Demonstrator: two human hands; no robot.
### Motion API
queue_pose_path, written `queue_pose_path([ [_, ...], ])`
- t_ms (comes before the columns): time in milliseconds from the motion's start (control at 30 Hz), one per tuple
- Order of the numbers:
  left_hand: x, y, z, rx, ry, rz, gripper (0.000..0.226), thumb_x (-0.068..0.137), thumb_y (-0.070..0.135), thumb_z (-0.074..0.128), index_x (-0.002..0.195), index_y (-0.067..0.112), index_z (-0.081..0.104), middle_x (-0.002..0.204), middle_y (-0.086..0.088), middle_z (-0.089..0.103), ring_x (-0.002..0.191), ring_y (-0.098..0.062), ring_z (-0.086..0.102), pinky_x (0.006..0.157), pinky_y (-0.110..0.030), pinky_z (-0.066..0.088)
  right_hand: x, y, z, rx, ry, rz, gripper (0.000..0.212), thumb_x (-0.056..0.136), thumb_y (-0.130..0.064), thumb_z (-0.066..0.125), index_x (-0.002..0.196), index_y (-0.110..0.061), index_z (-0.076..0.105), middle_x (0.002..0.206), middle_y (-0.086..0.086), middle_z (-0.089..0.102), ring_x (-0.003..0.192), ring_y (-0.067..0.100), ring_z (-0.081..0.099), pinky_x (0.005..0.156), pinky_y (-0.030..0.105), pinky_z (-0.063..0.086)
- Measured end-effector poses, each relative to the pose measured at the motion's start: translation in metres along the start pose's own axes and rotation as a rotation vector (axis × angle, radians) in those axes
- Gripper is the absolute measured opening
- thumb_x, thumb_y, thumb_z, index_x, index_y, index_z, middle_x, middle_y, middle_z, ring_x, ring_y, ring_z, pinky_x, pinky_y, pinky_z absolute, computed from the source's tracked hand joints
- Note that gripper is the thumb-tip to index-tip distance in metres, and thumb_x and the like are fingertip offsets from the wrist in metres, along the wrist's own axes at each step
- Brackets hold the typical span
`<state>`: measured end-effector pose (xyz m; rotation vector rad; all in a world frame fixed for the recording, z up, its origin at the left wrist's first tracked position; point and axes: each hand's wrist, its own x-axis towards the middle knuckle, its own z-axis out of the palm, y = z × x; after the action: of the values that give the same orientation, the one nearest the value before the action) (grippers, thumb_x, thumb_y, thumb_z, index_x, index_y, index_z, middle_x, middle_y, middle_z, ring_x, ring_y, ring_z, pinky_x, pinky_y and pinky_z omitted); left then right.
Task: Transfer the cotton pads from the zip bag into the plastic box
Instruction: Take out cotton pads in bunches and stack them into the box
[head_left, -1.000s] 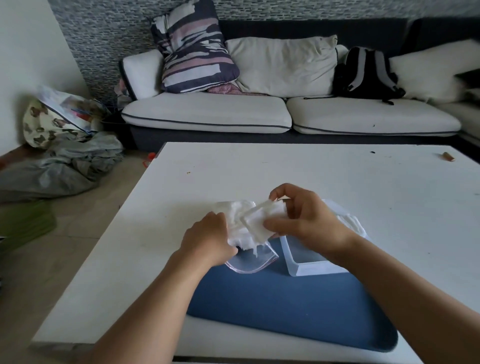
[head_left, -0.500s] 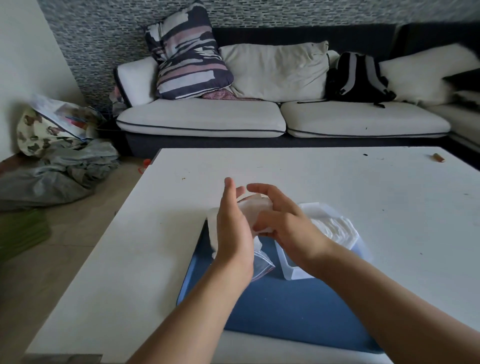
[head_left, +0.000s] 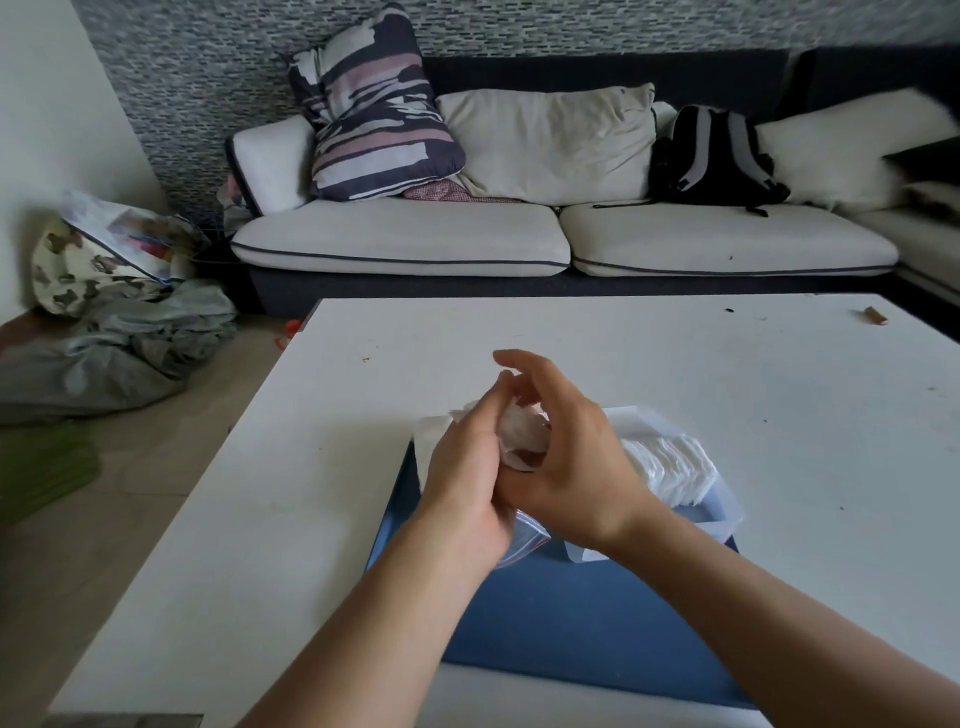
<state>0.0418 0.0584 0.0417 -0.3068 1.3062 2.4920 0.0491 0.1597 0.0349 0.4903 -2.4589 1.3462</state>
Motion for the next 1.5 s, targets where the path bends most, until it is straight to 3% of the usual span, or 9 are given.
queue_pose_path([
  [133, 0.0, 0.006, -0.001, 0.047, -0.022, -0.018, 0.026, 0.09, 0.041, 0.071, 0.098, 0.018, 0.078, 0.091, -0.004, 0.076, 0.084, -0.02, 0.073, 0.076, -0.031, 0.058, 0.005, 0.008, -0.01, 0.122, -0.044, 0.052, 0.081, 0.067, -0.019, 0.08, 0.14, -0.024, 0.046, 0.115, -0.008, 0.062, 0.114, 0.011, 0.058, 0.091, 0.022, 0.049],
  [267, 0.001, 0.006, -0.003, 0.018, -0.014, -0.025, 0.034, 0.086, 0.043, 0.074, 0.101, 0.012, 0.074, 0.093, -0.012, 0.071, 0.089, -0.026, 0.067, 0.084, -0.036, 0.056, 0.005, 0.009, -0.011, 0.13, 0.03, 0.036, 0.065, 0.074, -0.018, 0.082, 0.132, -0.026, 0.054, 0.105, -0.011, 0.065, 0.109, 0.011, 0.061, 0.094, 0.028, 0.051],
  [433, 0.001, 0.004, -0.004, -0.022, 0.02, -0.018, 0.064, 0.089, 0.062, 0.063, 0.114, 0.003, 0.073, 0.102, -0.018, 0.074, 0.094, -0.03, 0.07, 0.081, -0.036, 0.059, 0.006, 0.01, -0.01, 0.116, 0.051, 0.052, 0.047, 0.079, -0.027, 0.081, 0.121, -0.029, 0.061, 0.099, -0.007, 0.068, 0.098, 0.009, 0.066, 0.092, 0.026, 0.053],
  [600, 0.0, 0.004, -0.003, 0.011, 0.015, -0.034, 0.041, 0.098, 0.043, 0.059, 0.112, 0.007, 0.073, 0.099, -0.013, 0.078, 0.088, -0.025, 0.074, 0.074, -0.033, 0.059, 0.006, 0.011, -0.01, 0.104, 0.079, 0.047, 0.043, 0.079, -0.018, 0.081, 0.117, -0.026, 0.064, 0.088, -0.006, 0.068, 0.088, 0.007, 0.065, 0.079, 0.01, 0.049],
  [833, -0.01, 0.004, 0.003, -0.134, -0.064, -0.097, 0.047, 0.093, 0.048, 0.065, 0.115, 0.007, 0.069, 0.094, -0.009, 0.075, 0.08, -0.023, 0.075, 0.067, -0.031, 0.061, 0.006, 0.011, -0.006, -0.129, 0.204, -0.092, 0.059, 0.073, -0.009, 0.081, 0.125, -0.024, 0.059, 0.083, -0.007, 0.058, 0.08, 0.012, 0.056, 0.07, 0.016, 0.047],
  [933, -0.008, 0.004, 0.003, -0.144, -0.095, -0.096, 0.033, 0.102, 0.04, 0.053, 0.103, 0.012, 0.07, 0.094, -0.003, 0.071, 0.085, -0.018, 0.072, 0.074, -0.028, 0.059, 0.007, 0.012, -0.006, -0.141, 0.115, -0.135, 0.069, 0.068, -0.009, 0.079, 0.131, -0.023, 0.056, 0.091, -0.009, 0.057, 0.08, 0.012, 0.056, 0.071, 0.014, 0.045],
  [1100, -0.004, 0.014, -0.003, -0.023, -0.092, -0.117, 0.047, 0.101, 0.051, 0.05, 0.126, 0.013, 0.062, 0.098, -0.013, 0.078, 0.08, -0.03, 0.077, 0.058, -0.034, 0.062, 0.007, 0.018, -0.028, 0.155, -0.202, 0.048, 0.09, 0.062, -0.02, 0.095, 0.139, -0.024, 0.051, 0.121, -0.014, 0.055, 0.085, 0.009, 0.061, 0.066, 0.018, 0.052],
  [1300, -0.004, 0.012, -0.008, 0.071, -0.165, -0.122, 0.056, 0.105, 0.052, 0.033, 0.128, 0.011, 0.065, 0.109, -0.013, 0.077, 0.09, -0.024, 0.077, 0.065, -0.033, 0.062, 0.006, 0.017, -0.03, 0.171, -0.131, 0.065, 0.073, 0.066, -0.02, 0.093, 0.131, -0.024, 0.061, 0.112, -0.013, 0.065, 0.086, 0.022, 0.059, 0.068, 0.032, 0.058],
  [1500, -0.001, 0.016, -0.012, 0.079, -0.204, -0.128, 0.06, 0.108, 0.049, 0.025, 0.129, 0.009, 0.065, 0.125, -0.017, 0.072, 0.111, -0.03, 0.071, 0.089, -0.041, 0.059, 0.007, 0.016, -0.035, 0.239, -0.078, 0.047, 0.064, 0.067, -0.025, 0.092, 0.125, -0.02, 0.064, 0.104, -0.008, 0.068, 0.089, 0.014, 0.061, 0.071, 0.02, 0.054],
])
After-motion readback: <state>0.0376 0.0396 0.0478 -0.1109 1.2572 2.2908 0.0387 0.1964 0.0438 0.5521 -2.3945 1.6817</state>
